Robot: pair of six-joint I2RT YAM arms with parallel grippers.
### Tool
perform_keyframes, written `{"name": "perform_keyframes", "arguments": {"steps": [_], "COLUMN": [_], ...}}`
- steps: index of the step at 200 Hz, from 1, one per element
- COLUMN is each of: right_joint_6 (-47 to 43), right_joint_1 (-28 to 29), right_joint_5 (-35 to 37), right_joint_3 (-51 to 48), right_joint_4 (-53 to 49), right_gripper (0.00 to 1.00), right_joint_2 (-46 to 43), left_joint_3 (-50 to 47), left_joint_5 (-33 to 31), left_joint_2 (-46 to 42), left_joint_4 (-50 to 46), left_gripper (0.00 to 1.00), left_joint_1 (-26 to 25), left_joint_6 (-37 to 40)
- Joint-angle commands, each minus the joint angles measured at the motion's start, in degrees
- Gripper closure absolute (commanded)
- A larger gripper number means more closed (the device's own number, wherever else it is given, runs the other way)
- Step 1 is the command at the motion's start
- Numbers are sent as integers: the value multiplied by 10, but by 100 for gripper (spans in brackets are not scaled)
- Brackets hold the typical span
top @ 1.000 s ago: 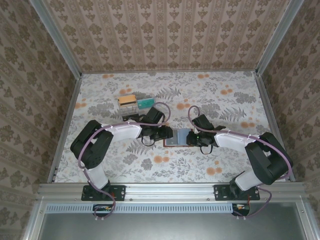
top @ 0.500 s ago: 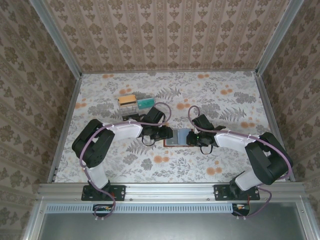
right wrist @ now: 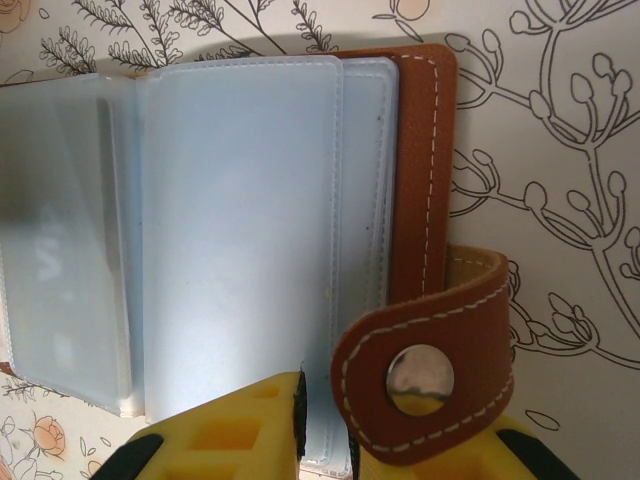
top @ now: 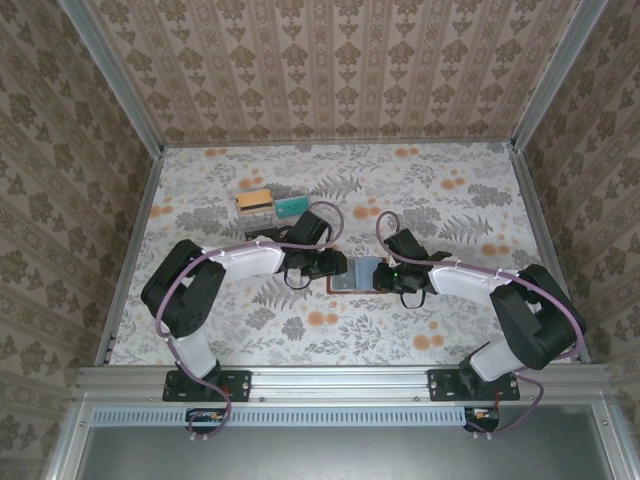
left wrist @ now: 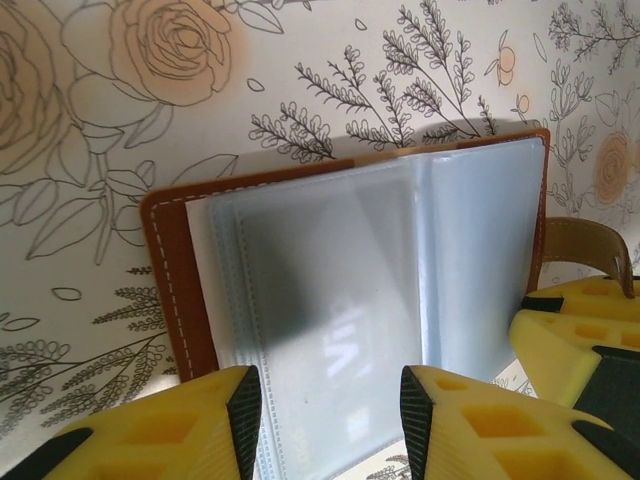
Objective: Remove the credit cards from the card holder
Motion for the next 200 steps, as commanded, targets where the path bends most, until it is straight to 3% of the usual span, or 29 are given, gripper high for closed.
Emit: {"name": "perform_keyframes", "arguments": {"steps": [1, 76, 161, 178, 200], "right_joint_6": [10, 11, 14, 14, 17], "right_joint_1": [5, 6, 8, 8, 8], "right_joint_5": [-4, -4, -4, -3, 2], "right_joint_3": [-11, -11, -14, -14, -15], "right_joint_4": [-6, -4, -1, -2, -5], "right_gripper": [79, 78, 79, 79, 78], "right_joint_2": [6, 5, 6, 5, -4], "left_joint_3": [16, 27, 25, 22, 21], "left_joint_5": [17, 39, 108, 110, 110], "left_joint_2": [20, 45, 43, 42, 41], "left_joint_4": [-7, -17, 65, 70, 71], "left_gripper": [56, 55, 19, 7, 5], "left_joint_1": [-4, -4, -4, -4, -3], "left_joint_6": [11, 13, 11, 12, 11]}}
